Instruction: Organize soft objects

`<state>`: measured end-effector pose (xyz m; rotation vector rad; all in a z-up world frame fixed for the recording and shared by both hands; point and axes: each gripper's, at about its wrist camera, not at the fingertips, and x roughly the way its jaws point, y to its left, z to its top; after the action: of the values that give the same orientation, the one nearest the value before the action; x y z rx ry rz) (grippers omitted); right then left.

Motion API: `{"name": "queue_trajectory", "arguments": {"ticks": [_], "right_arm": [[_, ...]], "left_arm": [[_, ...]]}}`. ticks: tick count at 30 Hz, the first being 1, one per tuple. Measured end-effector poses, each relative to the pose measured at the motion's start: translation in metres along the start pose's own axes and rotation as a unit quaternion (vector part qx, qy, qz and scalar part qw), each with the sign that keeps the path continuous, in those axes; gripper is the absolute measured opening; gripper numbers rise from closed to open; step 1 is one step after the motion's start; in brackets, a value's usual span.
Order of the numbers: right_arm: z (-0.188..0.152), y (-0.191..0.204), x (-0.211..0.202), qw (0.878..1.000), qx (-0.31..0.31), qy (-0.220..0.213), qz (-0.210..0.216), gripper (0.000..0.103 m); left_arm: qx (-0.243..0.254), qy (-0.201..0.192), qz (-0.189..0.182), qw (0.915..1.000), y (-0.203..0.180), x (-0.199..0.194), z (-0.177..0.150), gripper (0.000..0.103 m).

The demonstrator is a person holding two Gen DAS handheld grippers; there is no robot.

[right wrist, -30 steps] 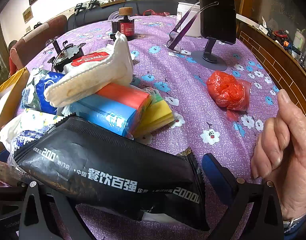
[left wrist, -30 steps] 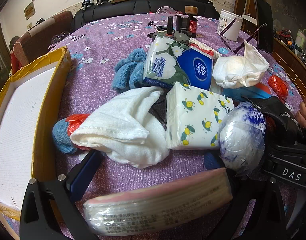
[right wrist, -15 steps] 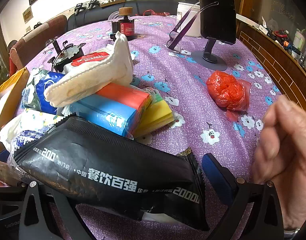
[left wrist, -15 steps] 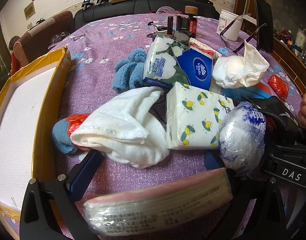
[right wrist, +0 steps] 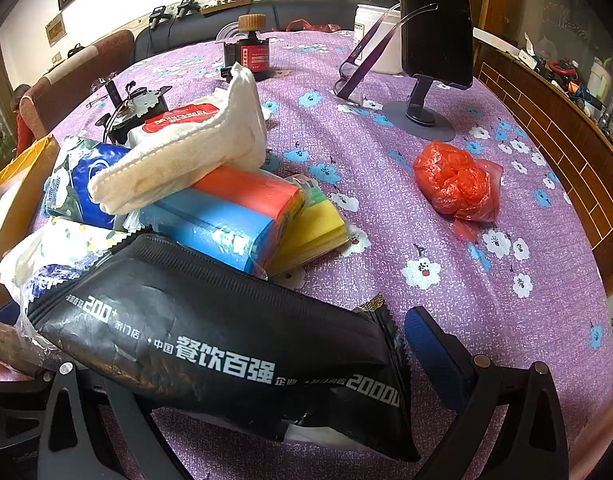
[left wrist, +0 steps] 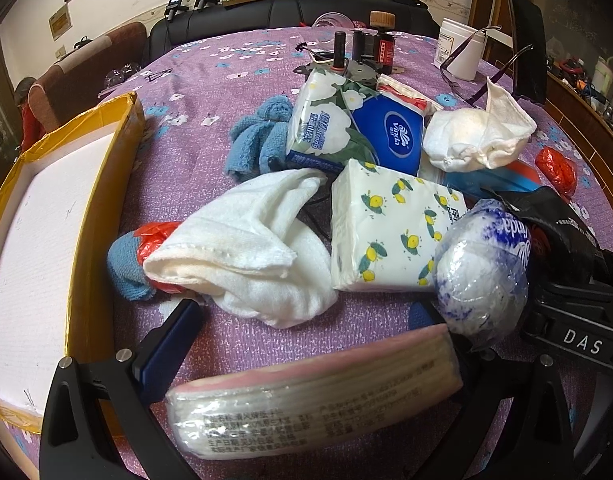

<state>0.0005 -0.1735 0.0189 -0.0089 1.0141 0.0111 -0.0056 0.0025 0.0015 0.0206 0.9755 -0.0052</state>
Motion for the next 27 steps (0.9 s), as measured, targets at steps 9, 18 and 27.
{"name": "queue_trajectory", "arguments": {"ticks": [9,18,27], "right_arm": [[0.0,0.0003,0.0,1.0,0.0,0.0,0.0,0.102],[-0.0001,0.0003,0.0,1.0,0.0,0.0,0.0,0.102],[-0.0001,0.0003,0.0,1.0,0.0,0.0,-0.001,0.102]], "left_arm": [[-0.001,-0.001,0.0,1.0,-0.001,-0.0016,-0.0007,0.103],[-0.001,-0.001,0.001,1.0,-0.001,-0.0017,-0.0006,0.103],[-0.001,-0.001,0.0,1.0,-0.0011,-0.0019,-0.0009,0.103]]}}
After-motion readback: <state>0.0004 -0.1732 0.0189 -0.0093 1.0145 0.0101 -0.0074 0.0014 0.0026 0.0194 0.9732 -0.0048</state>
